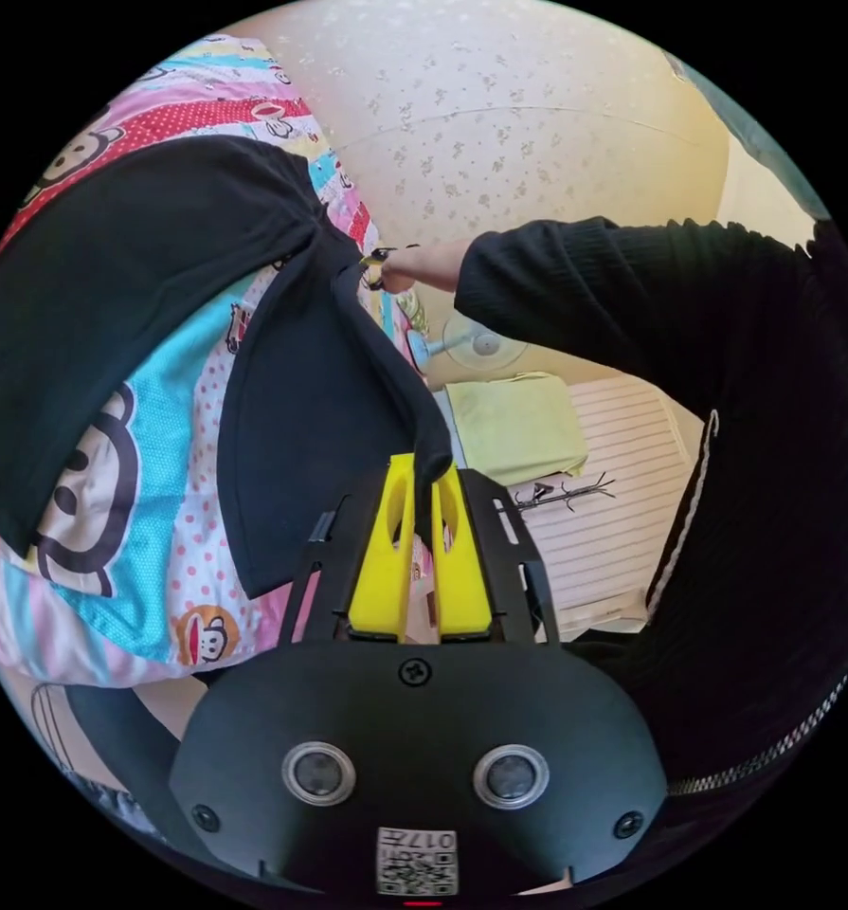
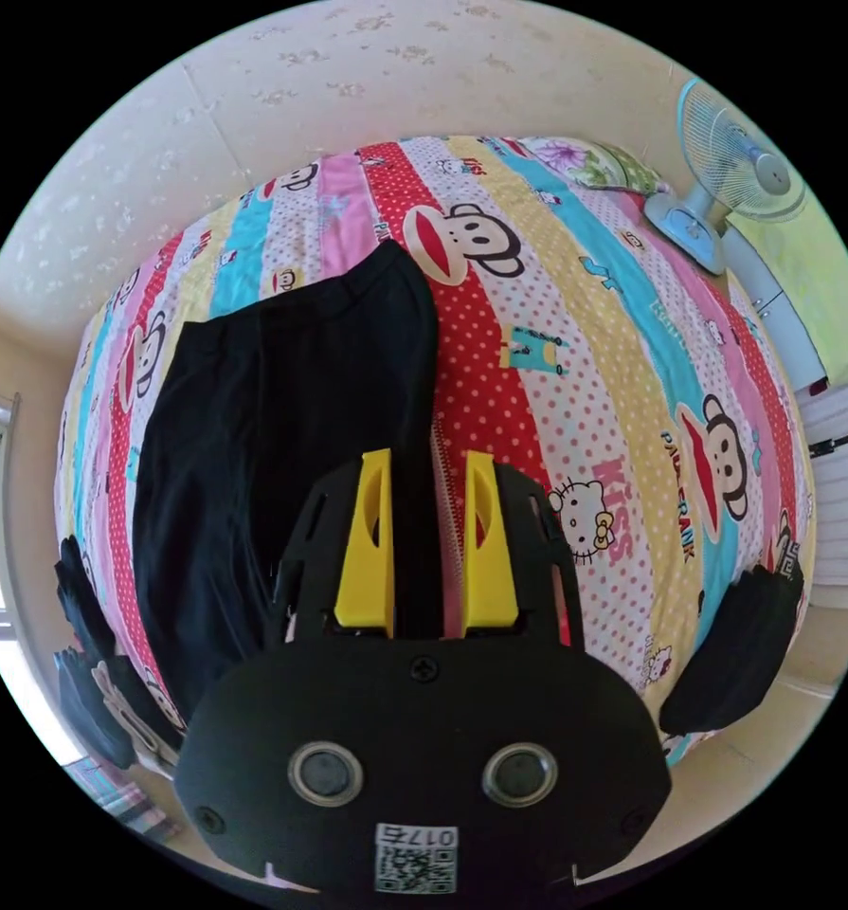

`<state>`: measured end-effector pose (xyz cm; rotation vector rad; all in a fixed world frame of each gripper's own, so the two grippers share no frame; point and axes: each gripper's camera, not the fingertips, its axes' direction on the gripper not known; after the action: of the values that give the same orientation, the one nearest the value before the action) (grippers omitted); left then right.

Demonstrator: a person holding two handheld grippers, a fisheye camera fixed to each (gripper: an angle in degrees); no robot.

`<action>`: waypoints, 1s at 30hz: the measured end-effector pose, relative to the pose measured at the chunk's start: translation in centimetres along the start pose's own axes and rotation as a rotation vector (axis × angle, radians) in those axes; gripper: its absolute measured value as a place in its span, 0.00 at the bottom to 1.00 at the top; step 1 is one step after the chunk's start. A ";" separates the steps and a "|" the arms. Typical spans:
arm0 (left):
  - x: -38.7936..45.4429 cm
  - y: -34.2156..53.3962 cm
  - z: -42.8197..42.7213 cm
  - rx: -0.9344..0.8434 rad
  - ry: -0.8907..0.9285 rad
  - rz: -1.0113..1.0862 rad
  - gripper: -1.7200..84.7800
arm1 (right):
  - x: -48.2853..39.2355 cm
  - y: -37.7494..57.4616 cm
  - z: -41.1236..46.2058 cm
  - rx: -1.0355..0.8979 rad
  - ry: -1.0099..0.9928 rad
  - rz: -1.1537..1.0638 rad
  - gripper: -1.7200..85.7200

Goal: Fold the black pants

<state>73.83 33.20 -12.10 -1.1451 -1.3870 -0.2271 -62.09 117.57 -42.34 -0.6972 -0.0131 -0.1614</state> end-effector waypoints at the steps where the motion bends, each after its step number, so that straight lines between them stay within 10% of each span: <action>1: -0.1 -0.1 0.1 -0.001 0.000 0.002 0.05 | -0.2 -0.1 0.6 -0.015 0.012 -0.007 0.09; 15: -11.7 -1.4 -9.3 0.402 0.351 -0.378 0.04 | -18.0 1.5 1.6 0.207 -0.147 -0.229 0.04; 30: -27.1 -5.0 -18.7 0.418 -0.008 -0.447 0.05 | -28.8 8.5 19.7 0.016 -0.530 -0.471 0.07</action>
<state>75.37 4.13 -28.27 -0.4860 -1.5943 -0.2344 -88.37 140.75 -34.57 -0.6956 -0.6892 -0.4228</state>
